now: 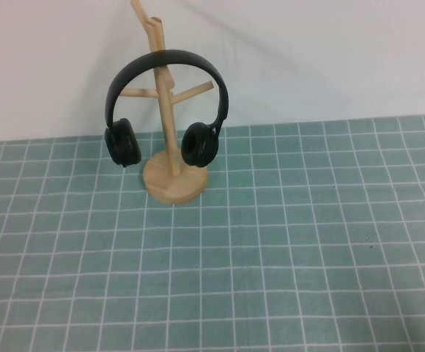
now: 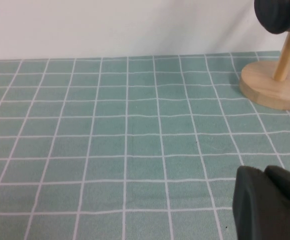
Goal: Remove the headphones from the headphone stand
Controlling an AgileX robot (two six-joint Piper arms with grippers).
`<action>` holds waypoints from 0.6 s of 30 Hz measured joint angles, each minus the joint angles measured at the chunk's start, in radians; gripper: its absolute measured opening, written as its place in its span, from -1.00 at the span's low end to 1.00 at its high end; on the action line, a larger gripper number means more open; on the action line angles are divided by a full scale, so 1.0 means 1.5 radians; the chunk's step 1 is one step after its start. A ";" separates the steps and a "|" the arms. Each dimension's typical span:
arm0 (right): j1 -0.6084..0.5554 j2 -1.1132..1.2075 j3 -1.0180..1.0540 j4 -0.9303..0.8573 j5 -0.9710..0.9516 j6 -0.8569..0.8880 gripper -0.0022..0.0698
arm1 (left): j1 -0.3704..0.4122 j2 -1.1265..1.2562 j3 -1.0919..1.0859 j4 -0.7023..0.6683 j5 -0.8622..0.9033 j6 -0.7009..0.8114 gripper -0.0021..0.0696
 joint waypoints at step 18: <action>0.000 0.000 0.000 0.000 0.000 0.000 -0.96 | 0.000 0.000 0.000 -0.333 -0.171 -0.069 -0.95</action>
